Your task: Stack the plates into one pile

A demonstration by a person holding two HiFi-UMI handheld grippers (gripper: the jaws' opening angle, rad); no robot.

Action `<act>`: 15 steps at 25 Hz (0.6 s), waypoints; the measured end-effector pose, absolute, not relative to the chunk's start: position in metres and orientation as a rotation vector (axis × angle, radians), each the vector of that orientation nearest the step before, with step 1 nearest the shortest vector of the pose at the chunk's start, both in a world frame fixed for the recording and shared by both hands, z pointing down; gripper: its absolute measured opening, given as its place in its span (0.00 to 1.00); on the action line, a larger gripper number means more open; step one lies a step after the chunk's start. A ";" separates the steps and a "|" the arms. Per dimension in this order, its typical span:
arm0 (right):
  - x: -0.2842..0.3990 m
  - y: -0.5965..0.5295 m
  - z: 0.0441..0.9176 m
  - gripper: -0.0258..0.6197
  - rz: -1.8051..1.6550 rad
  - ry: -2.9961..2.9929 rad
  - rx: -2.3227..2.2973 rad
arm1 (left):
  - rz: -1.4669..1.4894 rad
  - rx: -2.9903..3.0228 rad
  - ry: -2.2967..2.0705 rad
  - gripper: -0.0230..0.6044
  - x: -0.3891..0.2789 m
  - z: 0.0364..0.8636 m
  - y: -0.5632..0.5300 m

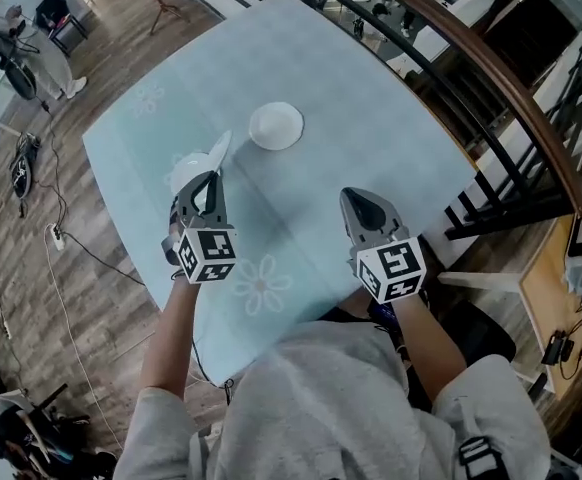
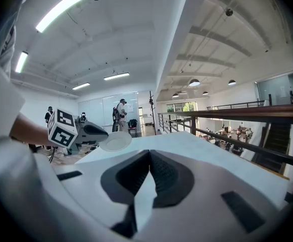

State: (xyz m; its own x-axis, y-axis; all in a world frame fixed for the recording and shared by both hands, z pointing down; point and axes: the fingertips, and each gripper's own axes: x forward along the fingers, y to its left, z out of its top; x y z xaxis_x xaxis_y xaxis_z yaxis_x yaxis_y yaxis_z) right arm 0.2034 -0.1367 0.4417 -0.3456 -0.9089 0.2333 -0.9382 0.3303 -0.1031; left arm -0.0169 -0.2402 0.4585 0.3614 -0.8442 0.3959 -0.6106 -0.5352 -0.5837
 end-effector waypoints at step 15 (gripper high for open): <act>0.258 -0.153 0.457 0.08 0.481 -2.387 1.625 | -1.025 -2.294 1.222 0.08 0.062 0.485 -0.291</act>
